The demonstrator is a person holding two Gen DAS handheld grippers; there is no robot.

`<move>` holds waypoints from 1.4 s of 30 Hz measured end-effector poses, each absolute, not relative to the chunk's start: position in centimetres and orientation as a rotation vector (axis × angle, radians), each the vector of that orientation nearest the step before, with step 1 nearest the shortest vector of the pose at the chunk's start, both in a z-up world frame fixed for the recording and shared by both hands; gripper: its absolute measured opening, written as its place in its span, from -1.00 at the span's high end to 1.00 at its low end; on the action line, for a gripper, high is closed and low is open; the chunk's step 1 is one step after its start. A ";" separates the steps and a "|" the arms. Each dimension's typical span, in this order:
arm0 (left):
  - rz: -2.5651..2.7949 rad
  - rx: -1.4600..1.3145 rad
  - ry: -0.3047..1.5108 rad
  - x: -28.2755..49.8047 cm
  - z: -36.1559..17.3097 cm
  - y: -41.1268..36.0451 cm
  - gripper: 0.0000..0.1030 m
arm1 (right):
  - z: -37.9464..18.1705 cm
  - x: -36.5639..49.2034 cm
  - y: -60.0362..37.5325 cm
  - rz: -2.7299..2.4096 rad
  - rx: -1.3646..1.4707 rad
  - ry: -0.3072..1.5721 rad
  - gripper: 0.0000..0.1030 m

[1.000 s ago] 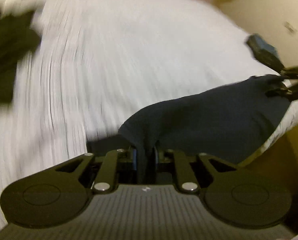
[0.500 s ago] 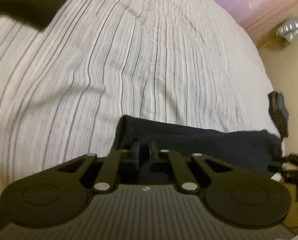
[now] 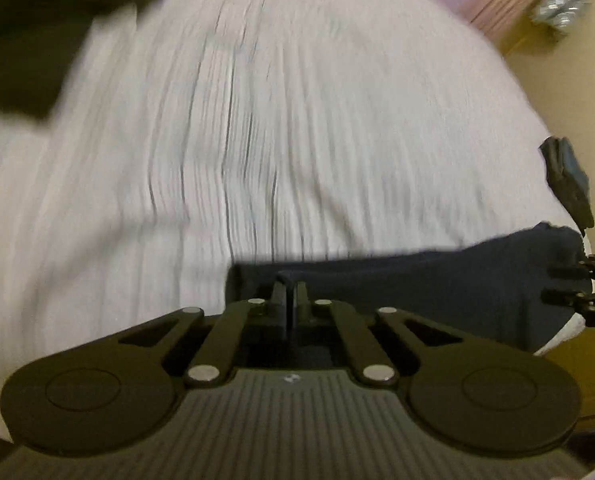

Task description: Fold clothes

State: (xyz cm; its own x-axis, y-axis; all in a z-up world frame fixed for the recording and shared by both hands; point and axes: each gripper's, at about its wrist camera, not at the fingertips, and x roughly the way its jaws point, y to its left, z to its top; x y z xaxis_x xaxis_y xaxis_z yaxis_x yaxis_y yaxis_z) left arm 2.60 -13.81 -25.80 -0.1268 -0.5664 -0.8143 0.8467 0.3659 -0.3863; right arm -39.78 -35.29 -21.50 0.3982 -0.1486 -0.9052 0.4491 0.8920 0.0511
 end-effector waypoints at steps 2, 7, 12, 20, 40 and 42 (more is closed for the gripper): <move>-1.234 0.315 1.159 2.8 -26.3 -13.7 0.97 | -21.4 -40.0 -35.4 -0.401 0.312 1.096 -0.13; -1.188 0.345 1.196 2.4 -28.5 -14.7 0.97 | -22.4 -40.5 -35.9 -0.429 0.373 1.118 -0.13; -1.190 0.393 1.224 2.9 -28.0 -14.8 0.85 | -23.1 -42.2 -37.3 -0.481 0.479 1.109 -0.13; -1.250 0.600 1.049 1.9 -21.6 -17.8 0.69 | -24.4 -50.4 -43.7 -0.804 0.657 1.064 -0.13; -2.285 1.340 0.013 -41.6 -25.5 -50.5 0.22 | -22.3 -69.5 -56.3 -1.018 0.878 0.824 -0.77; -2.333 1.404 -0.022 -43.9 -27.1 -52.2 0.22 | -22.3 -70.3 -56.4 -1.013 0.865 0.824 -0.77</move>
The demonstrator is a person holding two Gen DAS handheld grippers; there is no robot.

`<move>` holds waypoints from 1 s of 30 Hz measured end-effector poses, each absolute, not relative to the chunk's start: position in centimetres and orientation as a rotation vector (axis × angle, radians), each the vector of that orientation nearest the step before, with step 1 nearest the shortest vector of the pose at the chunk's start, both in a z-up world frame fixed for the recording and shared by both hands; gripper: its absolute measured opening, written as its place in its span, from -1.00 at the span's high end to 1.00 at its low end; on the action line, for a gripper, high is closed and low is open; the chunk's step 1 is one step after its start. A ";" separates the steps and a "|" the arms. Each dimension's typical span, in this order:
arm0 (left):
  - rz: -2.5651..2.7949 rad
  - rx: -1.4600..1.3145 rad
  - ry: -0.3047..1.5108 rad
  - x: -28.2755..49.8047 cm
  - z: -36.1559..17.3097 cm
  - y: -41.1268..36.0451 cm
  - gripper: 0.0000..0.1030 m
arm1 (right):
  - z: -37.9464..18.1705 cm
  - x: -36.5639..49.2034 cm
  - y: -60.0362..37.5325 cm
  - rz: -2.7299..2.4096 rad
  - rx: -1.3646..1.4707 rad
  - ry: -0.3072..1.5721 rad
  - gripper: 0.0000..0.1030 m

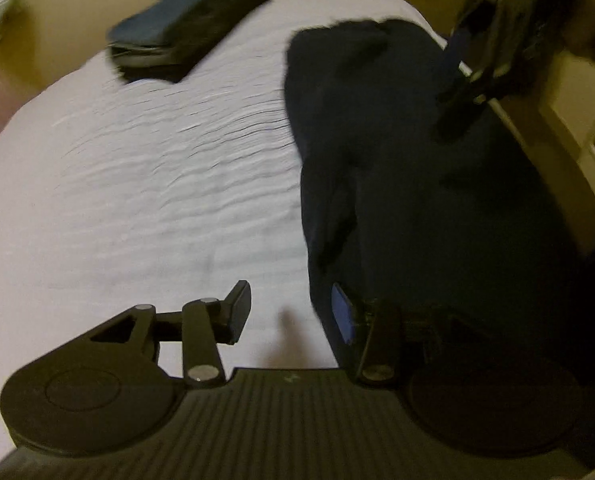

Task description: Fold clothes

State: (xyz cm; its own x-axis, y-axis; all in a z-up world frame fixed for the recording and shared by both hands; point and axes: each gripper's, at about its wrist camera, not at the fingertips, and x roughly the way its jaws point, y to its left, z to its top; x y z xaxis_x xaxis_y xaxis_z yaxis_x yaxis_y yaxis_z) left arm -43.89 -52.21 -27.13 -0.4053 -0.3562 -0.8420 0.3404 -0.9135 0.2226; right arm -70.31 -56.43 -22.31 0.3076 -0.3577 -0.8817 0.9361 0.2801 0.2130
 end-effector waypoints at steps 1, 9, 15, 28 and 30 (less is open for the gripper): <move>-2.353 1.435 -0.032 -44.6 -27.9 -52.8 0.22 | -22.4 -70.8 -56.5 -1.018 0.865 0.823 -0.77; -2.413 1.426 -0.106 -47.3 -30.2 -55.2 0.25 | -23.0 -74.4 -56.7 -1.111 0.914 0.797 -0.77; -2.268 1.108 0.394 -42.0 -28.3 -59.6 0.04 | -22.4 -75.8 -57.3 -1.153 0.897 0.778 -0.77; -2.358 1.109 0.309 -43.2 -29.6 -60.3 0.15 | -22.4 -73.5 -57.9 -1.122 0.883 0.788 -0.77; -2.281 1.012 0.548 -40.7 -29.7 -62.9 0.02 | -22.2 -73.5 -58.0 -1.122 0.867 0.787 -0.77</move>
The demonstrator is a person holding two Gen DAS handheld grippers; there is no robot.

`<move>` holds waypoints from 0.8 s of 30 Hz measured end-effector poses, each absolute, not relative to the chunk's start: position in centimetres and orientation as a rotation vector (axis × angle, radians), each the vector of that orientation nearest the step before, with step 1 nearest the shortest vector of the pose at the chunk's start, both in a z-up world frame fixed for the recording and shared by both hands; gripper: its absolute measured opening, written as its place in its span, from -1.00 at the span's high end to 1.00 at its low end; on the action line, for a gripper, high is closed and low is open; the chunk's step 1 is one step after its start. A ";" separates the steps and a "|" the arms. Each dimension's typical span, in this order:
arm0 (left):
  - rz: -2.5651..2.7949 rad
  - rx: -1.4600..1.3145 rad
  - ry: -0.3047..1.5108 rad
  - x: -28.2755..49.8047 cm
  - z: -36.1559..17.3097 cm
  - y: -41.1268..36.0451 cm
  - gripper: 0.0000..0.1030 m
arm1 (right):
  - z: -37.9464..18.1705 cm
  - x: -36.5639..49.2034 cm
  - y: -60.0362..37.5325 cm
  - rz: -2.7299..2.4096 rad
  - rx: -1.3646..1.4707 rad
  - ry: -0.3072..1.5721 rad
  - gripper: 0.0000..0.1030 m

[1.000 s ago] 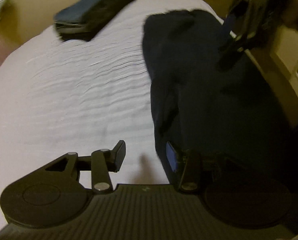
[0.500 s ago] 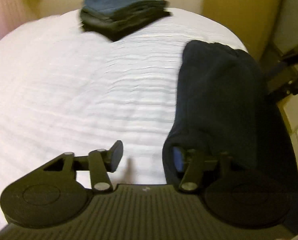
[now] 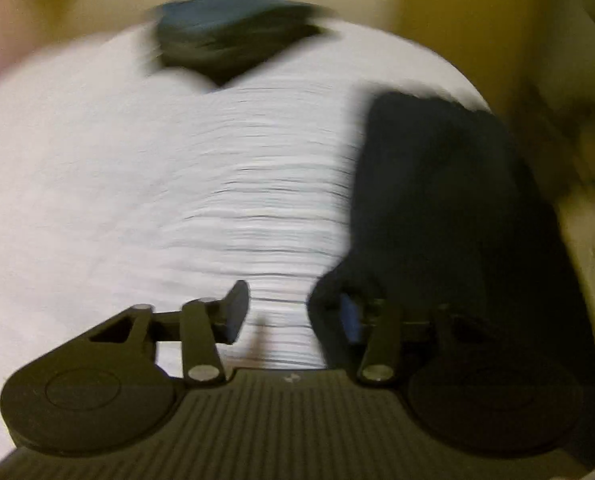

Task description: Fold clothes

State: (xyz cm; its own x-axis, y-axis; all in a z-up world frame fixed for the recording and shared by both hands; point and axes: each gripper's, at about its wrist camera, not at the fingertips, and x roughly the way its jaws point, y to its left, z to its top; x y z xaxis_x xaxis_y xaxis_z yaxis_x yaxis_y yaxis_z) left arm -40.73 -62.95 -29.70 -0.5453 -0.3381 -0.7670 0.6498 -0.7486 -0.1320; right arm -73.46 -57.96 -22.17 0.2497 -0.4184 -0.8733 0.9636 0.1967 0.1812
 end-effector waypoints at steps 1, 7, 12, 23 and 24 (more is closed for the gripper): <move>-2.265 0.996 0.588 -39.7 -29.8 -63.2 0.02 | -22.0 -73.5 -57.9 -1.125 0.858 0.786 -0.77; -2.112 0.930 0.833 -34.4 -30.0 -62.3 0.16 | -22.1 -73.8 -58.4 -1.139 0.869 0.775 -0.77; -2.081 0.901 0.874 -32.5 -28.3 -61.5 0.17 | -22.4 -72.8 -58.7 -1.097 0.860 0.760 -0.77; -2.183 1.112 0.746 -40.8 -30.3 -59.8 0.27 | -25.2 -74.6 -62.1 -1.070 0.796 0.780 -0.76; -2.161 1.119 0.751 -40.5 -30.5 -60.2 0.09 | -25.4 -75.5 -62.6 -1.080 0.773 0.787 -0.76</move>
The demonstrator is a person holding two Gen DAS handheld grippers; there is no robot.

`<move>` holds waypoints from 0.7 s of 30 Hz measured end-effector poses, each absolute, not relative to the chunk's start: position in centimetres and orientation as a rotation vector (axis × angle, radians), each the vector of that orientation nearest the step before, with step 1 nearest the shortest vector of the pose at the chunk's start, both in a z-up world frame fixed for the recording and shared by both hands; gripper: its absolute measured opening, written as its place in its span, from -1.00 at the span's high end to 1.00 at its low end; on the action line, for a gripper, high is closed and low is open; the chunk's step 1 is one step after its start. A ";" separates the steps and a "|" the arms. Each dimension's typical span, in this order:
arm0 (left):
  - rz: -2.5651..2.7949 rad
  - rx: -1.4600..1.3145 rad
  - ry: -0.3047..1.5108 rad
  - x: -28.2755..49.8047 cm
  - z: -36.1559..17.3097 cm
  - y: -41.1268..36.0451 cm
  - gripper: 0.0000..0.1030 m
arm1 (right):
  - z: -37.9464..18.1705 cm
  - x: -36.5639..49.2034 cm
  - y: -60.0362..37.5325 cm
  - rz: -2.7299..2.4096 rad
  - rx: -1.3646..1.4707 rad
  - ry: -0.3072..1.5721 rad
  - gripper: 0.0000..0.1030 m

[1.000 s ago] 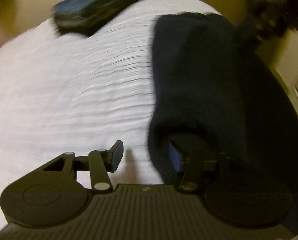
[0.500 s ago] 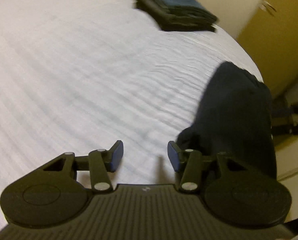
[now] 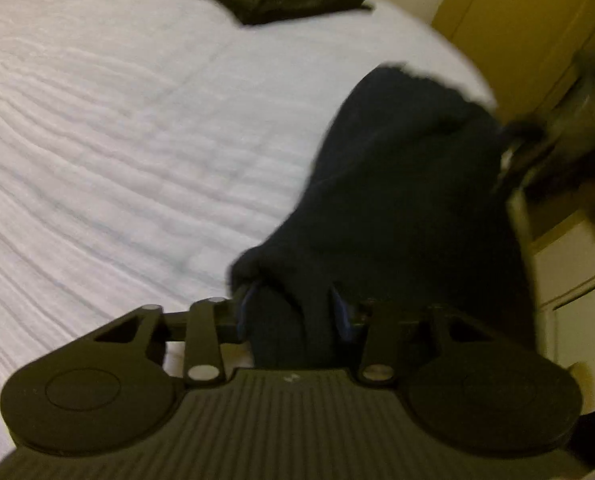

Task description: Fold clothes

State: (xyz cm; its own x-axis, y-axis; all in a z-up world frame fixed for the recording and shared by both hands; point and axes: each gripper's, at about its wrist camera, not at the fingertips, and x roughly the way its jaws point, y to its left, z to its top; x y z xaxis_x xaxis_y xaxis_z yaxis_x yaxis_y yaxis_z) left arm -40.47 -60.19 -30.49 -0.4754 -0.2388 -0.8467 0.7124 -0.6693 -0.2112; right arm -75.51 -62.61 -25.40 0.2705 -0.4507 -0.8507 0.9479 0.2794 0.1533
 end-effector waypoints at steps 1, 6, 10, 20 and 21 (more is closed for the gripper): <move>-2.139 1.125 0.755 -40.2 -30.7 -60.6 0.05 | -25.5 -76.8 -63.2 -1.114 0.776 0.783 -0.76; -2.121 1.135 0.733 -39.8 -28.8 -60.9 0.06 | -24.1 -83.2 -64.9 -1.237 0.871 0.621 -0.76; -2.134 1.104 0.704 -39.8 -25.9 -60.7 0.21 | -22.6 -85.3 -65.0 -1.276 0.859 0.552 -0.76; -2.359 1.110 0.636 -48.5 -25.2 -61.4 0.23 | -26.7 -87.2 -67.5 -1.273 0.994 0.557 0.09; -2.386 1.107 0.646 -49.5 -25.5 -61.4 0.23 | -26.9 -87.3 -67.7 -1.270 0.990 0.563 0.09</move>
